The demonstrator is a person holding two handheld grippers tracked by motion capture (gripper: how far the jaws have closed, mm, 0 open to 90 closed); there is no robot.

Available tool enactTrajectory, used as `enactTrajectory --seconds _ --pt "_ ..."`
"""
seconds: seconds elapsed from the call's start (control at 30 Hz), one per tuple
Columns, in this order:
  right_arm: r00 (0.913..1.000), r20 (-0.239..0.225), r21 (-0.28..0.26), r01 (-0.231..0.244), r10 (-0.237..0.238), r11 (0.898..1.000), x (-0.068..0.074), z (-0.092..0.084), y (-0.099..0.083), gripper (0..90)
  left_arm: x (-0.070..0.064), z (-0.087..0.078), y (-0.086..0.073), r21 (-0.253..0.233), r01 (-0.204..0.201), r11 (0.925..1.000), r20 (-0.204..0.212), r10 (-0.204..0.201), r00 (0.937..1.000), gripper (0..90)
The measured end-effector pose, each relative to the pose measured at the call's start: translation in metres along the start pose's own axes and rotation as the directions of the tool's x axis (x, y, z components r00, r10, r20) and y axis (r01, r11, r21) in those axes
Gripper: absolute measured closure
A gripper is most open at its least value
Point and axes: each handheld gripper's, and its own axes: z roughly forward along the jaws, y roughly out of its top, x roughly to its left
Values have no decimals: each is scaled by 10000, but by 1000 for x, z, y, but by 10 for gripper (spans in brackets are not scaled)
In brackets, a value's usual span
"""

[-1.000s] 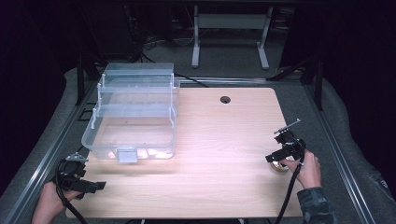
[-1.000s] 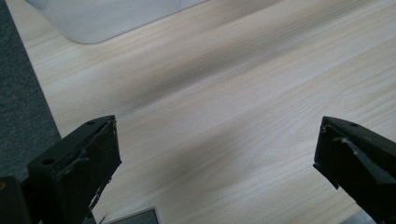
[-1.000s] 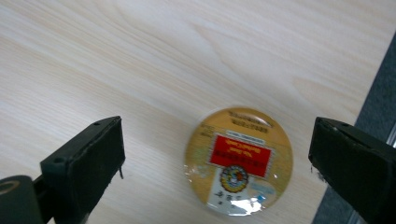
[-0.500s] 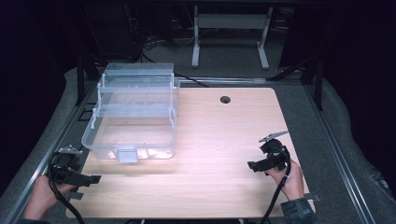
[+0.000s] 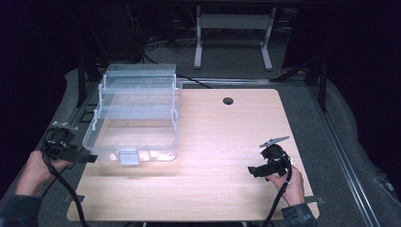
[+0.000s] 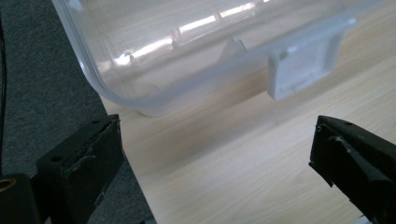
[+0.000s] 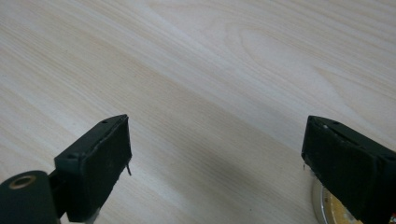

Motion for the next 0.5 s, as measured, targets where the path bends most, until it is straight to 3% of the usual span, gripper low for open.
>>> enactTrajectory --seconds 0.3,0.33,0.4,0.5 --pt "9999 112 -37 28 -28 10000 4 -4 -4 76 22 10 38 443 392 9982 185 -400 9990 1" --pt "10000 -89 -81 1 -2 10000 4 -4 -5 75 23 10 41 409 404 9983 172 -412 9990 1" --pt "10000 77 -50 -26 27 10000 5 -6 -7 76 27 11 48 444 506 9977 228 -516 9984 1" --pt "10000 -36 -50 -81 81 10000 4 -5 -10 77 34 15 56 624 615 9962 90 -622 9980 1"
